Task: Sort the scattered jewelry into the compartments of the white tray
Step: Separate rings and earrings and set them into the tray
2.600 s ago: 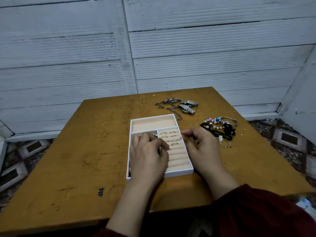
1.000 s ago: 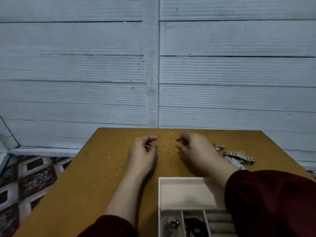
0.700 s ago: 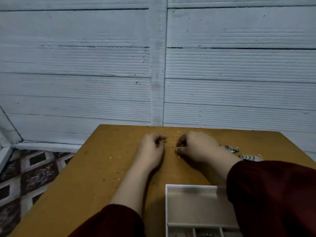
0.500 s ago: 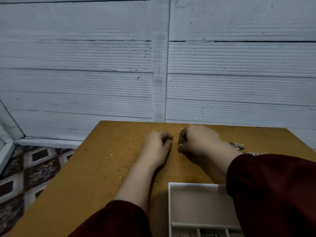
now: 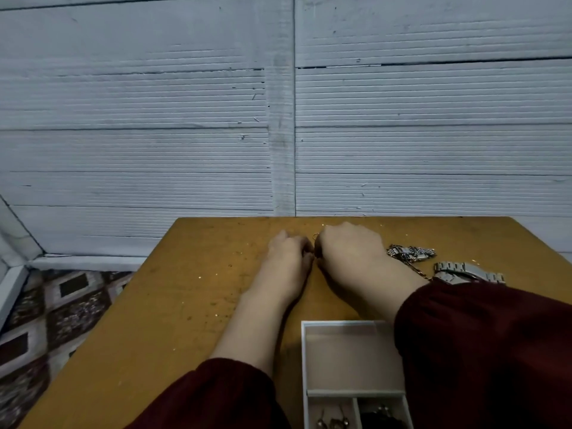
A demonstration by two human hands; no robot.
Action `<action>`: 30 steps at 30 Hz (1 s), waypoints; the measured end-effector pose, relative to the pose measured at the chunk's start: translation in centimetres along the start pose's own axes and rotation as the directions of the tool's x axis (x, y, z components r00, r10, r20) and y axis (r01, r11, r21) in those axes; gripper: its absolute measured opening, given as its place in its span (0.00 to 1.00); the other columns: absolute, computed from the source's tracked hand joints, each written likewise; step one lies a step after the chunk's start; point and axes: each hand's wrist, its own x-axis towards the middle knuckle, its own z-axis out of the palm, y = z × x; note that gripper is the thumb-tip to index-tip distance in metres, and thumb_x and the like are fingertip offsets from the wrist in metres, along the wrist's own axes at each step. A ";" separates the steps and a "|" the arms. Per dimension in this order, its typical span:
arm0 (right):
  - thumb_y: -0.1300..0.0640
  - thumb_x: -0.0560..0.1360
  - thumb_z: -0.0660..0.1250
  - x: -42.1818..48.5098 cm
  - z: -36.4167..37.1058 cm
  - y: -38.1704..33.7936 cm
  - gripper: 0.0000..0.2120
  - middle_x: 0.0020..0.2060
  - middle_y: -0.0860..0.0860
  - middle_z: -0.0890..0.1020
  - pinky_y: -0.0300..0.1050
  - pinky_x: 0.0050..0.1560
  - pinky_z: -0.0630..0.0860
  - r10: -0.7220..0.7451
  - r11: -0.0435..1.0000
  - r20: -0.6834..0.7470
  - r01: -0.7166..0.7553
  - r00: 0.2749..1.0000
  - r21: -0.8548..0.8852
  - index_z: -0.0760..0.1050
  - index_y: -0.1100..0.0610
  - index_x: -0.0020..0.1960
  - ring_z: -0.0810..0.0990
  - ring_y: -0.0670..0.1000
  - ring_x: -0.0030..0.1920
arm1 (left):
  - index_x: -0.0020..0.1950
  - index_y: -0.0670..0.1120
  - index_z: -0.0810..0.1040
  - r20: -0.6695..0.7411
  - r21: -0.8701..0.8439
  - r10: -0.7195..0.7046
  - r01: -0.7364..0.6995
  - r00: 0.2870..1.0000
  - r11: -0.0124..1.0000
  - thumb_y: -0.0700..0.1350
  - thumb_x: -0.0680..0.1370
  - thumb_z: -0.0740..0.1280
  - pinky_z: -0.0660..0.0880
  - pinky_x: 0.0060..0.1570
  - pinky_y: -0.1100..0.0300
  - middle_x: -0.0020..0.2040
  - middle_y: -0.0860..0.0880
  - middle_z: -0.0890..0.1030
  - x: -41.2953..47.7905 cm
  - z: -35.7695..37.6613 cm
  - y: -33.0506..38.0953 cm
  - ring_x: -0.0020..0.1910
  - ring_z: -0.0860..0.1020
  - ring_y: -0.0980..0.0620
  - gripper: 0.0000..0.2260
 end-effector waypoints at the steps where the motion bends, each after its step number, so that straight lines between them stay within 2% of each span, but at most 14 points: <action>1: 0.57 0.77 0.61 0.0 0.2 0.1 0.12 0.56 0.56 0.79 0.44 0.45 0.68 0.008 1.000 0.007 -0.009 1.000 0.030 0.76 0.54 0.59 0.78 0.59 0.57 | 0.56 0.45 0.78 0.005 0.007 -0.005 0.005 1.000 1.000 0.42 0.78 0.64 0.67 0.54 0.55 0.51 0.44 0.71 0.0 0.0 0.1 0.56 0.72 0.42 0.09; 5: 0.60 0.75 0.63 0.4 0.8 0.3 0.11 0.52 0.58 0.80 0.44 0.44 0.70 0.034 0.992 0.031 -0.037 0.999 0.122 0.78 0.57 0.56 0.78 0.60 0.54 | 0.53 0.44 0.77 -0.003 -0.021 -0.039 0.039 0.999 0.999 0.42 0.75 0.66 0.65 0.54 0.57 0.53 0.43 0.74 -0.1 -0.1 0.5 0.56 0.71 0.43 0.08; 10: 0.60 0.74 0.66 0.7 1.1 0.7 0.12 0.53 0.58 0.80 0.45 0.49 0.74 0.053 0.980 0.030 -0.057 0.998 0.188 0.78 0.57 0.57 0.78 0.60 0.55 | 0.45 0.48 0.73 -0.034 -0.138 0.031 -0.036 0.999 0.990 0.39 0.73 0.68 0.64 0.44 0.61 0.44 0.51 0.73 -0.2 -0.2 -0.1 0.47 0.72 0.49 0.06; 13: 0.59 0.74 0.67 0.5 1.3 0.7 0.11 0.52 0.58 0.80 0.46 0.50 0.75 0.053 0.980 -0.002 -0.051 0.999 0.194 0.78 0.57 0.56 0.78 0.59 0.55 | 0.44 0.50 0.73 -0.048 -0.144 0.056 -0.062 0.997 0.988 0.40 0.74 0.68 0.66 0.42 0.62 0.43 0.52 0.76 -0.3 -0.3 -0.7 0.44 0.73 0.53 0.06; 15: 0.59 0.74 0.66 0.3 1.4 0.7 0.10 0.52 0.58 0.80 0.46 0.51 0.75 0.039 0.982 -0.034 -0.032 0.999 0.186 0.78 0.57 0.56 0.78 0.59 0.55 | 0.46 0.50 0.76 -0.059 -0.130 0.072 -0.080 0.996 0.988 0.40 0.74 0.68 0.68 0.45 0.61 0.45 0.52 0.76 -0.4 -0.3 -0.8 0.46 0.74 0.52 0.05; 18: 0.60 0.74 0.67 0.0 1.2 0.8 0.10 0.51 0.58 0.81 0.46 0.50 0.76 0.041 0.979 -0.037 -0.032 0.999 0.201 0.79 0.57 0.55 0.79 0.60 0.54 | 0.58 0.48 0.79 -0.030 -0.052 0.087 -0.088 0.996 0.995 0.41 0.77 0.66 0.69 0.54 0.57 0.53 0.48 0.76 -0.4 0.0 -0.5 0.55 0.73 0.48 0.11; 21: 0.61 0.73 0.67 -0.4 1.1 1.2 0.09 0.50 0.58 0.81 0.44 0.47 0.74 0.070 0.967 -0.036 -0.059 0.997 0.246 0.80 0.56 0.53 0.79 0.60 0.52 | 0.60 0.50 0.80 -0.005 0.010 0.065 -0.065 0.998 0.998 0.42 0.79 0.63 0.68 0.58 0.55 0.56 0.44 0.73 -0.5 0.2 -0.3 0.58 0.70 0.44 0.12; 25: 0.58 0.73 0.68 -1.2 0.8 1.9 0.07 0.51 0.55 0.82 0.40 0.48 0.71 0.100 0.935 -0.045 -0.079 0.994 0.346 0.82 0.53 0.51 0.79 0.57 0.53 | 0.58 0.47 0.78 -0.027 0.014 0.027 -0.027 0.999 1.000 0.43 0.78 0.63 0.64 0.56 0.58 0.56 0.45 0.73 -0.7 0.3 0.0 0.59 0.70 0.45 0.10; 28: 0.56 0.74 0.69 -2.0 0.3 2.2 0.07 0.51 0.52 0.83 0.39 0.52 0.72 0.124 0.898 -0.073 -0.080 0.990 0.433 0.83 0.53 0.51 0.78 0.53 0.54 | 0.51 0.45 0.77 -0.080 -0.038 0.061 -0.064 0.995 0.997 0.41 0.76 0.65 0.64 0.50 0.60 0.50 0.46 0.76 -0.8 0.2 -0.1 0.54 0.73 0.46 0.05; 30: 0.56 0.74 0.70 -2.7 0.0 2.3 0.07 0.49 0.51 0.84 0.36 0.50 0.70 0.139 0.876 -0.084 -0.083 0.987 0.476 0.83 0.53 0.50 0.79 0.51 0.53 | 0.49 0.45 0.78 -0.103 -0.051 0.087 -0.093 0.991 0.994 0.40 0.76 0.66 0.63 0.46 0.63 0.48 0.48 0.78 -1.0 0.1 -0.1 0.51 0.74 0.48 0.03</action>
